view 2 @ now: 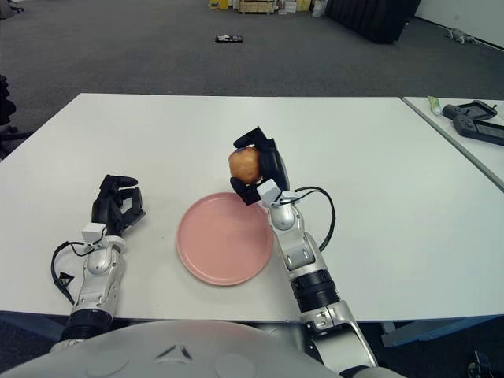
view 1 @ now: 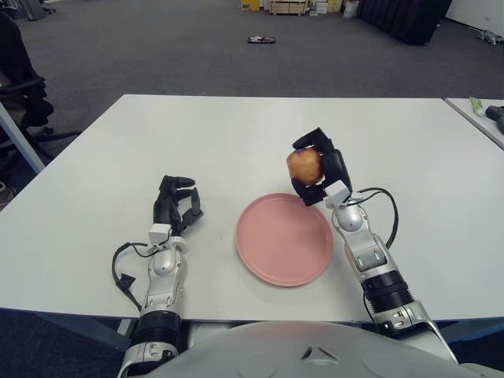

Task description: Put the apple into the plate.

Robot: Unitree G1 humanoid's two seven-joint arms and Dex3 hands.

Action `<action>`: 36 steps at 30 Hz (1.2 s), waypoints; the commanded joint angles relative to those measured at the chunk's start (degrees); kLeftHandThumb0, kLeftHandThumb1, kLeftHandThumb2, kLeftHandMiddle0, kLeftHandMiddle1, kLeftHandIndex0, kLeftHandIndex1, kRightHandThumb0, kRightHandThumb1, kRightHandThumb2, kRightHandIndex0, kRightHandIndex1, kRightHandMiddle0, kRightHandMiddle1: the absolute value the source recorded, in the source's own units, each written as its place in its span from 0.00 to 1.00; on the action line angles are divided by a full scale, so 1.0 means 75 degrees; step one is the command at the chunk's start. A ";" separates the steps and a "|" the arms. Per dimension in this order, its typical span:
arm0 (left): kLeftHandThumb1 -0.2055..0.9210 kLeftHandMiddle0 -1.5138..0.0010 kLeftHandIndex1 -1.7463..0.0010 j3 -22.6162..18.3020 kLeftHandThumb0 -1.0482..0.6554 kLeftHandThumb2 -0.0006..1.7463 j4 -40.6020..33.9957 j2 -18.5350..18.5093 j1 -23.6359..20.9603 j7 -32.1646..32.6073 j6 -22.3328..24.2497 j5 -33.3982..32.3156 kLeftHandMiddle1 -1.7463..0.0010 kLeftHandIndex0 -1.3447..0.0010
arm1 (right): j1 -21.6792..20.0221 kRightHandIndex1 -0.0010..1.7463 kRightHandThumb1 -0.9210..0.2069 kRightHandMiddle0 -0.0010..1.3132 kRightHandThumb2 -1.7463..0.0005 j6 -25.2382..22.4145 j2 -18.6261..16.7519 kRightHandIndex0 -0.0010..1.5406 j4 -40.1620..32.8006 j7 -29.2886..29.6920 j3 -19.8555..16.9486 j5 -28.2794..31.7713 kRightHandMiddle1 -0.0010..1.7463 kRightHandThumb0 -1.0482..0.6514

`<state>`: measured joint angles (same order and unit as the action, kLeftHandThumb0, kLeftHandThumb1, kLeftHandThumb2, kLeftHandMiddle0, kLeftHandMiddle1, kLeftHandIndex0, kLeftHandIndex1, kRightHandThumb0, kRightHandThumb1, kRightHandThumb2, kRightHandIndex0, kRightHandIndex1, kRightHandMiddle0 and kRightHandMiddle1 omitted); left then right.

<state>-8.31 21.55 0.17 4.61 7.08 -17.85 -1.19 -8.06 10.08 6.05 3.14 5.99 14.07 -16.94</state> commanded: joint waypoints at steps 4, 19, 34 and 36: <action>0.70 0.56 0.00 0.0005 0.38 0.57 0.0301 0.0079 0.0224 0.0023 0.0241 -0.0009 0.00 0.70 | -0.0054 0.92 0.91 0.53 0.00 0.0050 0.0709 0.63 -0.0131 -0.1826 0.0338 0.0406 1.00 0.61; 0.73 0.56 0.00 0.0015 0.38 0.54 0.0232 0.0123 0.0256 0.0061 0.0220 0.0020 0.00 0.72 | -0.0329 0.93 0.90 0.53 0.00 -0.0080 0.1156 0.62 0.0284 -0.3771 0.0934 0.0274 1.00 0.61; 0.73 0.58 0.00 0.0000 0.38 0.54 0.0281 0.0128 0.0200 0.0077 0.0289 0.0049 0.00 0.71 | -0.0706 0.99 0.86 0.54 0.03 0.0007 0.1719 0.59 0.0638 -0.4070 0.1742 -0.1346 0.93 0.61; 0.73 0.58 0.00 -0.0003 0.38 0.54 0.0295 0.0124 0.0196 0.0056 0.0270 0.0036 0.00 0.71 | -0.0741 1.00 0.83 0.52 0.05 -0.0036 0.1848 0.55 0.0583 -0.4188 0.1836 -0.1534 0.94 0.61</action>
<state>-8.45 21.28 0.65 4.59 7.12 -17.60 -1.08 -13.06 10.61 17.64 6.73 -24.11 26.74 -25.81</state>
